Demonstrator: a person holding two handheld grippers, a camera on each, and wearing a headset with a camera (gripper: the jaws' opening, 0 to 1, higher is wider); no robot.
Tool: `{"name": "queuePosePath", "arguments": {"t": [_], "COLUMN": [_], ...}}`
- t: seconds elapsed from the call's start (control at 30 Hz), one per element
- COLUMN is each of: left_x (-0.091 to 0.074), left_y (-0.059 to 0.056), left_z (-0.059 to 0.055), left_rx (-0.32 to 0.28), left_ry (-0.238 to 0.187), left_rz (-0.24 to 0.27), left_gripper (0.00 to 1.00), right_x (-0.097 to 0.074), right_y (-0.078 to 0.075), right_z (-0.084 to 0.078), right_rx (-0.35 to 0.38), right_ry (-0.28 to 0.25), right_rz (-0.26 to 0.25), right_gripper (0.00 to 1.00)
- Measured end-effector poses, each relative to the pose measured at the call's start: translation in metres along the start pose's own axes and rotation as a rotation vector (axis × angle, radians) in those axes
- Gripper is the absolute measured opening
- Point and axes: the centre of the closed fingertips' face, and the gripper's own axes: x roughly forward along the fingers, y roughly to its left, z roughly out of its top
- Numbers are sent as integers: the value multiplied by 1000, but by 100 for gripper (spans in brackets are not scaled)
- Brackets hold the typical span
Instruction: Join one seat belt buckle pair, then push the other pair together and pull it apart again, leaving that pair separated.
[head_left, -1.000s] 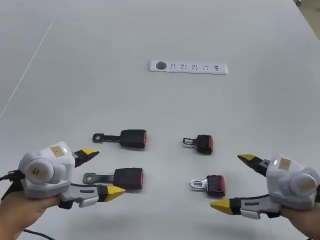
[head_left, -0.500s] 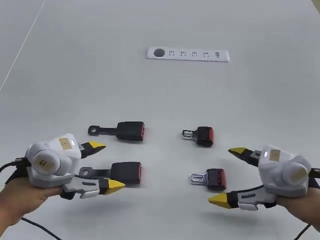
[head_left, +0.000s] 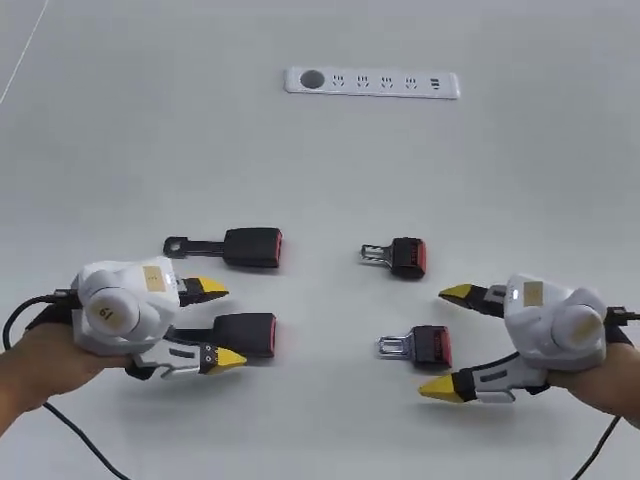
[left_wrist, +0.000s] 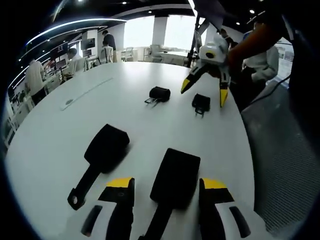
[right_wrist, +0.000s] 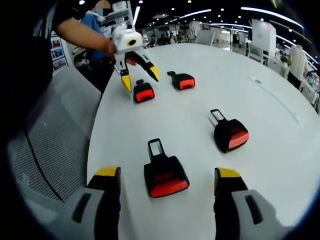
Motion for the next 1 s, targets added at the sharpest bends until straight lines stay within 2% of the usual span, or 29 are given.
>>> {"name": "queuePosePath", "arguments": {"t": [0.17,0.27,0.33,0.43,0.67,0.83,1.0], "left_x": [7,10,11,12,11,9,8], "left_y": [-1,-1,-2,-3,-4,-6,-7], "left_z": [-4,-6,-9,-5,-6,-8,-13], "left_rx": [49,59,80,117,153,209,230], "left_ry": [19,26,38,22,31,63,79], "left_rz": [-22,-38,-51,-67,-89,-115,-145], "left_gripper": [47,47,44,41,40,38,35], "right_x": [1,3,3,2,0,1,2], "right_y": [2,2,2,1,0,-1,0], "right_z": [-5,-9,-11,-11,-13,-13,-13], "right_rx": [-32,-37,-47,-51,-71,-68,-78], "right_ry": [23,37,44,43,53,53,57], "right_rz": [23,33,37,41,47,47,46], "right_gripper": [69,67,62,57,47,47,44]}}
